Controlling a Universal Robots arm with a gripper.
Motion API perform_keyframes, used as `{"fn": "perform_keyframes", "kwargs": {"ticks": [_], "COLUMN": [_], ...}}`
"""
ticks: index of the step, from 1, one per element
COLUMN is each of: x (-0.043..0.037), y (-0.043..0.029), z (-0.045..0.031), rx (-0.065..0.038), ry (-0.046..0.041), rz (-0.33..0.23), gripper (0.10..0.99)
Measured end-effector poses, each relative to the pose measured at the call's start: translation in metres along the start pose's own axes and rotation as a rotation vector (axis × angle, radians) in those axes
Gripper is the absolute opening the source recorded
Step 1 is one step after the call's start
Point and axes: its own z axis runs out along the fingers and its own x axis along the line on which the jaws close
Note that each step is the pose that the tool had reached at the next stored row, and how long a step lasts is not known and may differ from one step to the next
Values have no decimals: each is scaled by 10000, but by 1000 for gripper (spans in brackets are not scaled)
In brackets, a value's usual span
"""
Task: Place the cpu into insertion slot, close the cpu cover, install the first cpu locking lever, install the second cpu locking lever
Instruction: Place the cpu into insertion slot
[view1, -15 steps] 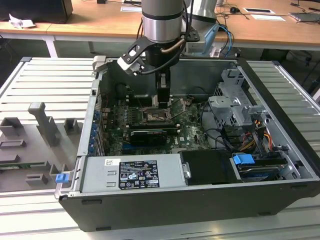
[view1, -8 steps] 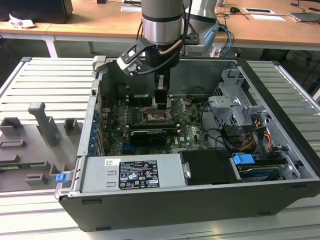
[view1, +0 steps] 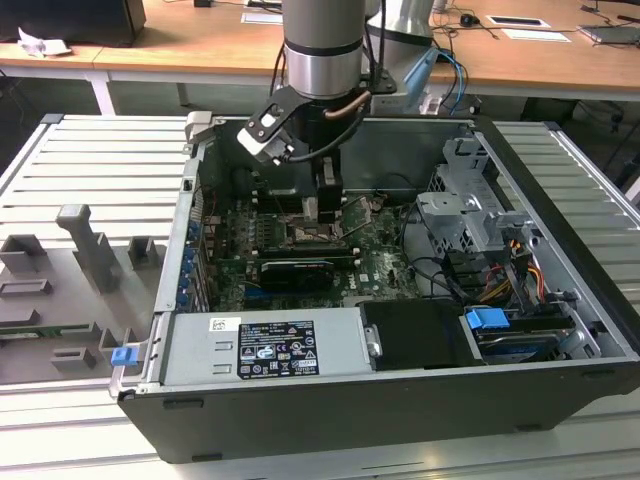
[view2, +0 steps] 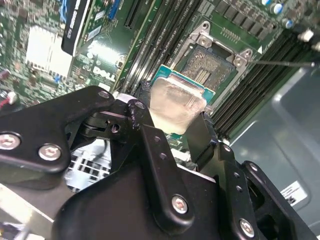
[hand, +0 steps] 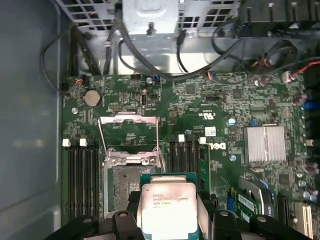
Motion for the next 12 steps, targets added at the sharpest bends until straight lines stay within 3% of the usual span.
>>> {"fn": "perform_keyframes", "kwargs": {"ticks": [7, 12], "x": [0, 2], "y": [-2, -2], "z": [26, 33], "rx": [30, 32], "ry": [111, 113], "rz": [-1290, -1352], "gripper": [529, 529]}}
